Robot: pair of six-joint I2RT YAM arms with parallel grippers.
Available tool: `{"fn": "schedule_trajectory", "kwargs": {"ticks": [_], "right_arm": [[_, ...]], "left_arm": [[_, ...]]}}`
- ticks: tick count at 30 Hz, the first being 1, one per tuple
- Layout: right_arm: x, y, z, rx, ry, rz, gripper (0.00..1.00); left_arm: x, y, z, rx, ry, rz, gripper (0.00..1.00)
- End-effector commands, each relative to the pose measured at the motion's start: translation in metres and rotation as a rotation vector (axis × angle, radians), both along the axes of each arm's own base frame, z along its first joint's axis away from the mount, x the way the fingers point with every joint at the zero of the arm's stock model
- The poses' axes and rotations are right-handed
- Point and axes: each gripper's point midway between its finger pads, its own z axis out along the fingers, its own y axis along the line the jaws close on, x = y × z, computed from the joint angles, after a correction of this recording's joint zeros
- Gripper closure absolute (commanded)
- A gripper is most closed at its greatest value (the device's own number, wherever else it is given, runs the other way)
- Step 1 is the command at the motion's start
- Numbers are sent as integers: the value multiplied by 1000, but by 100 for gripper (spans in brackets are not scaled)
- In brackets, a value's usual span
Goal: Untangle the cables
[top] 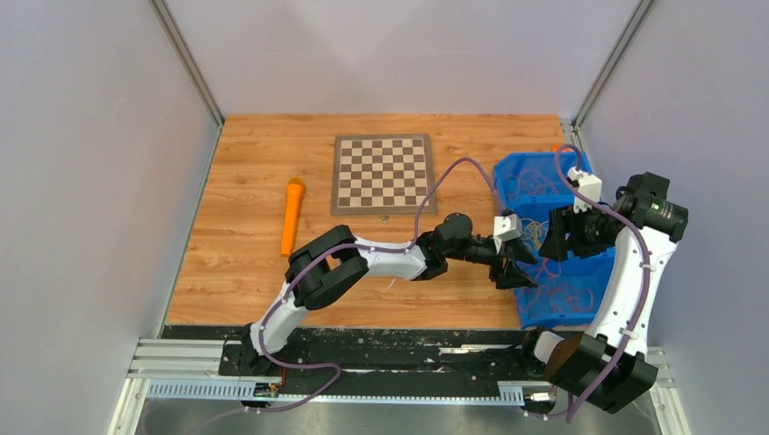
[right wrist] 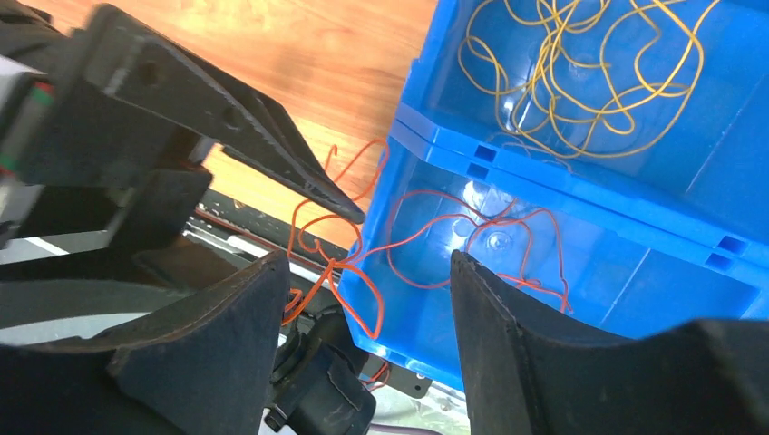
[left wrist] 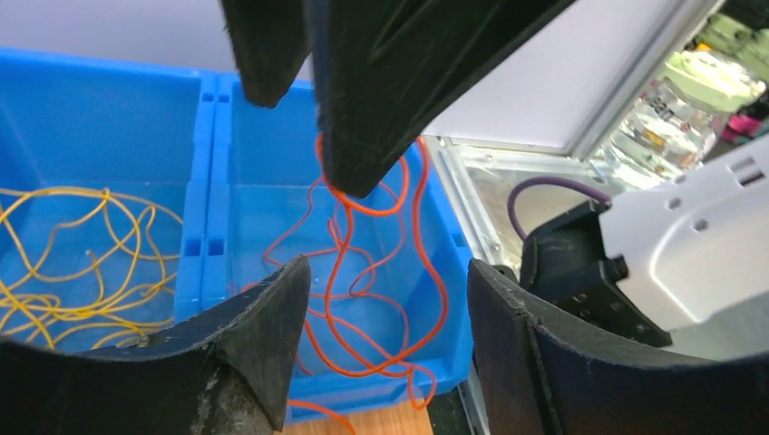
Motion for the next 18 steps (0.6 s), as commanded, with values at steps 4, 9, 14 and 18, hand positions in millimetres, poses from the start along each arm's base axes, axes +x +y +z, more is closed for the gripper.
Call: {"fn": "schedule_trajectory", "kwargs": {"ticks": [4,9,14,18], "right_arm": [[11,13,31,80,-96,-40,36],[22,19,57,130,-157,-56,33],[40,28,97,223,-236,-65,10],[51,22,111,229,-258,-90,2]], "left_arm": [[15,-19,13,-69,99,98,49],[12,-26,6,-34,91,68,99],[7,-33,-4,11,77,37,100],[7,-40,0,50,27,39,100]]}}
